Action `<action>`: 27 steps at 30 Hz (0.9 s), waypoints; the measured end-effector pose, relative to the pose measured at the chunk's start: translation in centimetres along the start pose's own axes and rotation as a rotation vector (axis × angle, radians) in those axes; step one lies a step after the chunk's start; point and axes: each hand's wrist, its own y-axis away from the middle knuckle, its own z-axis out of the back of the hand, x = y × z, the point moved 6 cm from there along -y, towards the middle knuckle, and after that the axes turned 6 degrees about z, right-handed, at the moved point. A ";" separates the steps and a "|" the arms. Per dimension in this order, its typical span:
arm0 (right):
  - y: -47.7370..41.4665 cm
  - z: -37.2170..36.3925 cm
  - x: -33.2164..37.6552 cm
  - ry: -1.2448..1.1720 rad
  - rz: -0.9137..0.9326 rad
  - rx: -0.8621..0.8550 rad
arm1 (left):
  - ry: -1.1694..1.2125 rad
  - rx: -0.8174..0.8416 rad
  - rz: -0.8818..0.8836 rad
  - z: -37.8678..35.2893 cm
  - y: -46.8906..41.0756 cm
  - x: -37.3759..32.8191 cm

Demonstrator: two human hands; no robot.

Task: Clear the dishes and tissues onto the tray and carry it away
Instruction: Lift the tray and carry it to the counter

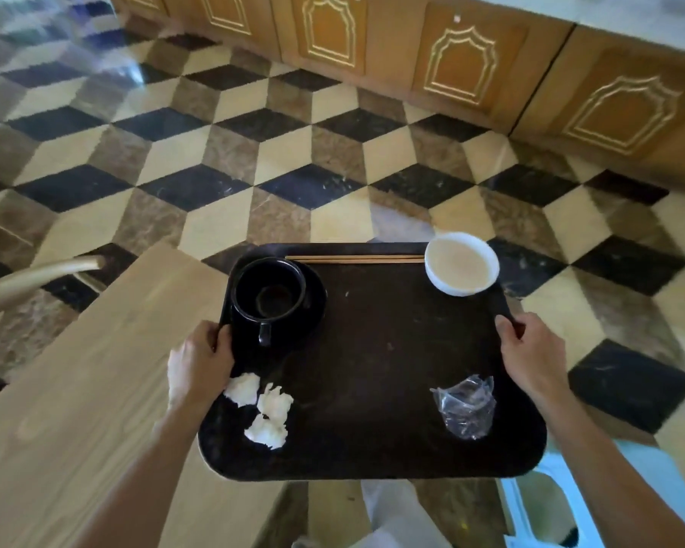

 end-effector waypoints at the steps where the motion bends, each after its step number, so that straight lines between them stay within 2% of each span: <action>1: -1.5 0.5 -0.7 0.000 -0.012 -0.007 | -0.008 0.006 -0.017 -1.2 -0.7 -1.9; 15: -23.8 5.0 -6.3 -0.040 -0.122 -0.065 | -0.070 0.008 -0.244 -14.7 -13.3 -25.1; 27: -44.2 3.5 -6.1 -0.050 -0.275 -0.144 | -0.064 0.157 -0.349 -27.2 -31.2 -42.6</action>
